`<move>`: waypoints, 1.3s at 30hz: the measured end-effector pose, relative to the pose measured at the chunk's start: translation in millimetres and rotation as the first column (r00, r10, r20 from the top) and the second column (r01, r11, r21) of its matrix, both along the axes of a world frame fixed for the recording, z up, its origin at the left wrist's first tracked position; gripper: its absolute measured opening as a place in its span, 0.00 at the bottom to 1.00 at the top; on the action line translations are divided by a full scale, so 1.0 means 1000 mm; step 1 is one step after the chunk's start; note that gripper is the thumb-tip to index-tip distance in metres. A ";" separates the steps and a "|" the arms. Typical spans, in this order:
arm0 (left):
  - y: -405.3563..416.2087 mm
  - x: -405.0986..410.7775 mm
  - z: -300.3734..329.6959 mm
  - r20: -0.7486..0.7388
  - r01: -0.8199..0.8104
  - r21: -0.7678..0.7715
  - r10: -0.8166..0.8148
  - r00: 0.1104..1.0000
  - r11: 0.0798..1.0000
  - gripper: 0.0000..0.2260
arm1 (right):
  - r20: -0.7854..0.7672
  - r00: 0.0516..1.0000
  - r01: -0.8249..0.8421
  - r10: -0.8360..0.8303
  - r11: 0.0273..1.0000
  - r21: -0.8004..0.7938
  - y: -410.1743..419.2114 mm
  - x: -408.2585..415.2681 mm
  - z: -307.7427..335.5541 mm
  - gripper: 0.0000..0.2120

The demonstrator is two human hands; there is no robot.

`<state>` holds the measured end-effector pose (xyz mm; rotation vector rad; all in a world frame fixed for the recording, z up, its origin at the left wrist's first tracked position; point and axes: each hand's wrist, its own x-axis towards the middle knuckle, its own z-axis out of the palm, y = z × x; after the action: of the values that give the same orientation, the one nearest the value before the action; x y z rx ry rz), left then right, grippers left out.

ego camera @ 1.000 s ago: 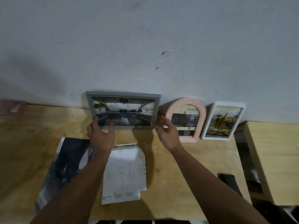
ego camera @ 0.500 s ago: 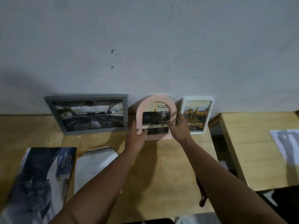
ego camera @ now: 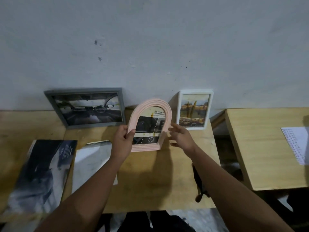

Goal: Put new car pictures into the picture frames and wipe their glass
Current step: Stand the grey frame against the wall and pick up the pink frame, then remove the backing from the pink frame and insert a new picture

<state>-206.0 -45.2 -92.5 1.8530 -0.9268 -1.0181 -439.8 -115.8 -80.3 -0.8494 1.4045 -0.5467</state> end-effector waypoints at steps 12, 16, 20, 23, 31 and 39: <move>0.056 -0.066 0.010 0.740 0.620 -0.097 -0.360 0.568 0.779 0.09 | -0.018 0.979 0.205 -0.205 0.979 -0.015 0.051 -0.088 -0.010 0.14; 0.071 -0.085 -0.010 0.856 0.773 0.045 -0.423 0.297 0.633 0.12 | -0.093 0.954 0.288 -0.285 0.957 0.026 0.061 -0.102 -0.023 0.14; 0.094 -0.091 -0.022 0.865 0.799 0.172 -0.476 0.157 0.576 0.11 | -0.287 0.950 0.118 -0.121 0.993 -0.029 0.068 -0.116 -0.047 0.11; 0.112 -0.090 -0.038 0.869 0.803 0.217 -0.485 0.100 0.555 0.11 | -0.423 0.903 -0.092 0.076 0.996 -0.017 0.072 -0.117 -0.054 0.12; 0.141 -0.099 -0.095 0.814 0.777 0.328 -0.578 0.056 0.537 0.13 | -0.598 0.745 -0.390 0.297 0.920 -0.029 0.079 -0.108 -0.059 0.17; 0.149 -0.084 -0.090 0.588 0.561 0.338 -0.635 0.501 0.756 0.27 | -0.726 0.514 -0.586 0.457 0.805 0.092 0.089 -0.091 -0.074 0.26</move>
<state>-290.4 103.8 -182.1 2.0642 -2.1334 -0.7444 -531.1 -26.4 -154.5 -1.6915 1.6895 0.2106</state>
